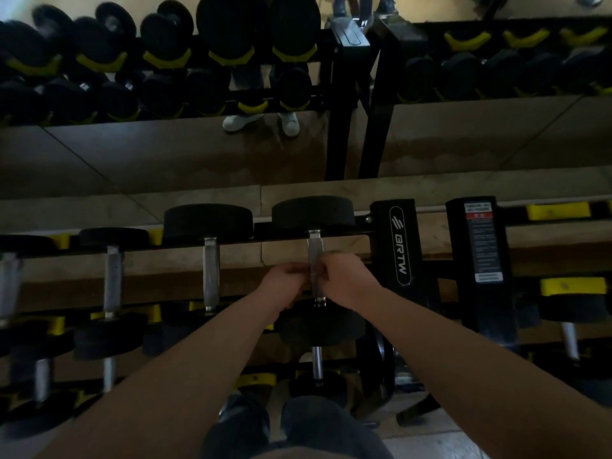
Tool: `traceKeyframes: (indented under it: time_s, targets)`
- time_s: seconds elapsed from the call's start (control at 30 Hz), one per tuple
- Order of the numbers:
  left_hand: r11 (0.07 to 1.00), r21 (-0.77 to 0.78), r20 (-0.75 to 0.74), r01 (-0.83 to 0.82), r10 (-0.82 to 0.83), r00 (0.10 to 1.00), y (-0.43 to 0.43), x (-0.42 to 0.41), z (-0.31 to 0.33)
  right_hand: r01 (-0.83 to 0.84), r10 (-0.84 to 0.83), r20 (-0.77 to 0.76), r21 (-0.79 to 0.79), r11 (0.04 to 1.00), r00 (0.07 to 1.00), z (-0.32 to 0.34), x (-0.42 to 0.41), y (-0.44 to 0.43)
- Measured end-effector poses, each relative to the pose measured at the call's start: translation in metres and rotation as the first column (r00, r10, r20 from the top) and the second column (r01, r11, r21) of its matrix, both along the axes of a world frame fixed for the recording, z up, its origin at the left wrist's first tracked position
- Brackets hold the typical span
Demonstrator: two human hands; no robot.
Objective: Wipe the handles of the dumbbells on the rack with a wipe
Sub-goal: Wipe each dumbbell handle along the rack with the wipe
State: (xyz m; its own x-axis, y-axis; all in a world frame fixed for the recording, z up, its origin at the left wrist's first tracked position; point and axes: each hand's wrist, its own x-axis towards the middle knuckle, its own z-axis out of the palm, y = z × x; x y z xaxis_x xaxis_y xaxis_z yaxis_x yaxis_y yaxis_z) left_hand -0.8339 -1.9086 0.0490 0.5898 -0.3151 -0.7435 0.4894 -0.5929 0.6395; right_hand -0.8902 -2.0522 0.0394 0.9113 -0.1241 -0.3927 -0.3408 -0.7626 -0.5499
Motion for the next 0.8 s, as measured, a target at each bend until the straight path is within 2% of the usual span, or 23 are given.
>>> traceKeyframes:
  time_s: [0.1, 0.17, 0.27, 0.4, 0.47, 0.53, 0.6, 0.7, 0.8]
  targets:
    - [1.000, 0.019, -0.034, -0.007, 0.008, 0.999, -0.001, 0.000, -0.002, 0.158, -0.153, 0.142, -0.023, 0.987, 0.978, 0.004, 0.018, 0.000]
    - [0.999, 0.042, -0.043, -0.006, 0.008, 0.999, -0.001, 0.001, -0.004, 0.209, -0.204, 0.173, -0.006, 0.978, 0.964, 0.003, 0.025, -0.002]
    - [1.000, 0.019, -0.029, -0.016, 0.016, 0.999, 0.001, 0.000, -0.008, 0.222, -0.230, 0.101, 0.085, 0.971, 0.968, 0.000, 0.012, 0.000]
    - [1.000, 0.003, -0.007, -0.002, 0.002, 1.000, 0.003, -0.001, -0.009, 0.104, -0.092, -0.085, 0.140, 0.985, 0.992, -0.004, -0.022, 0.000]
    - [1.000, -0.014, -0.004, -0.005, 0.005, 1.000, 0.002, -0.002, -0.007, 0.126, -0.116, -0.077, 0.140, 0.982, 0.990, -0.006, -0.021, -0.003]
    - [1.000, -0.031, -0.008, -0.004, 0.003, 1.000, 0.002, -0.004, -0.008, 0.128, -0.129, -0.003, 0.090, 0.988, 0.992, -0.007, -0.009, -0.002]
    - [0.999, -0.044, -0.013, -0.001, 0.000, 1.000, 0.001, -0.005, -0.008, 0.230, -0.237, 0.074, 0.098, 0.968, 0.969, -0.007, 0.007, -0.001]
    - [0.999, -0.041, -0.037, -0.025, 0.024, 0.999, 0.002, -0.005, -0.006, 0.477, -0.509, 0.052, 0.279, 0.833, 0.859, -0.007, 0.026, -0.006]
    - [0.998, -0.048, -0.036, -0.043, 0.041, 0.998, 0.004, -0.006, -0.010, 0.517, -0.549, 0.022, 0.305, 0.800, 0.836, -0.011, 0.023, -0.004]
